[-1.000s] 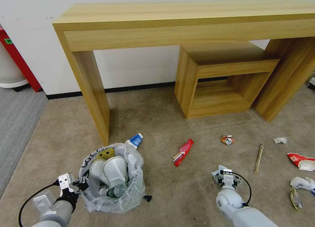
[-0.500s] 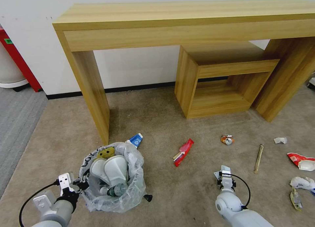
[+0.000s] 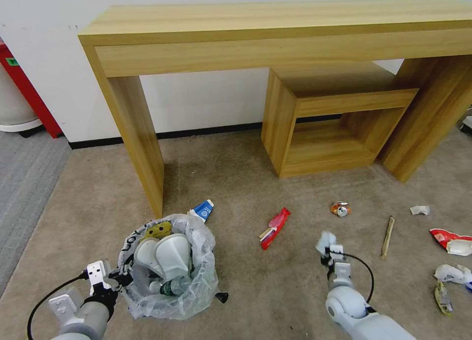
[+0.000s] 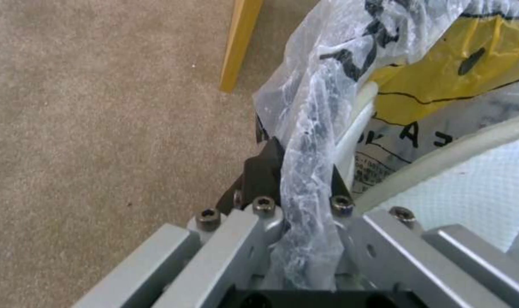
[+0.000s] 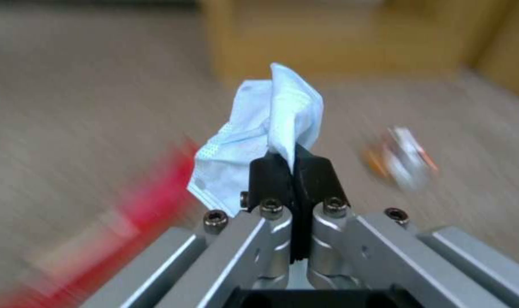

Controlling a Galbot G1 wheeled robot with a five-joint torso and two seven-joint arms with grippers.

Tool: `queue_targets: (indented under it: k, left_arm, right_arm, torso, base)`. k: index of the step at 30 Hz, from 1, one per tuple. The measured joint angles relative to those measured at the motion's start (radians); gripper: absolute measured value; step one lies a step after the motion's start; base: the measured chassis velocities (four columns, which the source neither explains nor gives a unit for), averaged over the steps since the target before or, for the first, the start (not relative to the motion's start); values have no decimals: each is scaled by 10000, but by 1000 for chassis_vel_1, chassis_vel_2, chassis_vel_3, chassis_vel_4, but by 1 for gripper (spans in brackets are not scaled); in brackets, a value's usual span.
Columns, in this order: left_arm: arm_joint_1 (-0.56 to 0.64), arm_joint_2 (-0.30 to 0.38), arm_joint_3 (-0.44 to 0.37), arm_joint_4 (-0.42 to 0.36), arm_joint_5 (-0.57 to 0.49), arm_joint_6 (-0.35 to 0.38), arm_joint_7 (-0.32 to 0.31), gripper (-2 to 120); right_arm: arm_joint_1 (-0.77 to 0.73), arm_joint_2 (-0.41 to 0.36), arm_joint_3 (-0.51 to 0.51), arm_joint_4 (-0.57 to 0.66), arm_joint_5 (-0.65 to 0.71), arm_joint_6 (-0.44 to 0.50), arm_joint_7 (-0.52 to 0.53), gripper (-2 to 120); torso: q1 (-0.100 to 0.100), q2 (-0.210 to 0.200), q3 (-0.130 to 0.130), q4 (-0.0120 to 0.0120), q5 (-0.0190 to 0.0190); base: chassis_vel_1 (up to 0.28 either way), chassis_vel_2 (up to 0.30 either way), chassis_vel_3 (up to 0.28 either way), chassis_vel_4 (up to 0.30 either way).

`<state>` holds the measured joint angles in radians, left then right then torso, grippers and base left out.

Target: Pick up the trash bin and place the garbage on the floor into it.

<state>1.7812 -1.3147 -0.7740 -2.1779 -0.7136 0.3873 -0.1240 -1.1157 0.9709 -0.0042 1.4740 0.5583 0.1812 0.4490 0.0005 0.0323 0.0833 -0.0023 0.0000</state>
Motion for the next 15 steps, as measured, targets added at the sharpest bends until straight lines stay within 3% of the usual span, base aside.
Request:
queue_targets:
  k: [3,4,7,15]
  left_arm:
    - [54,-63,15,-93,54,4,4,1]
    - [54,-63,15,-93,54,4,4,1]
    - [121,-108,19,-200,110,28,4,1]
    - [150,-255,32,-348,186,89,4,1]
  right_arm:
    - [113,-414,-81,1833,176,723,-1192,0]
    - [113,-414,-81,1833,176,723,-1192,0]
    - [641,-937,-608,3439,588,1535,-2646,0]
    - [2104,-1765,-2211,4565,2213,3130,-5344,0]
  torso:
    - [0,0,-1,1,-2]
    - [0,0,-1,1,-2]
    - [0,1,-1,1,-3]
    - [0,0,0,1,0]
  base:
    - [0,0,0,0]
    - [0,0,0,0]
    - [0,0,0,0]
    - [0,0,0,0]
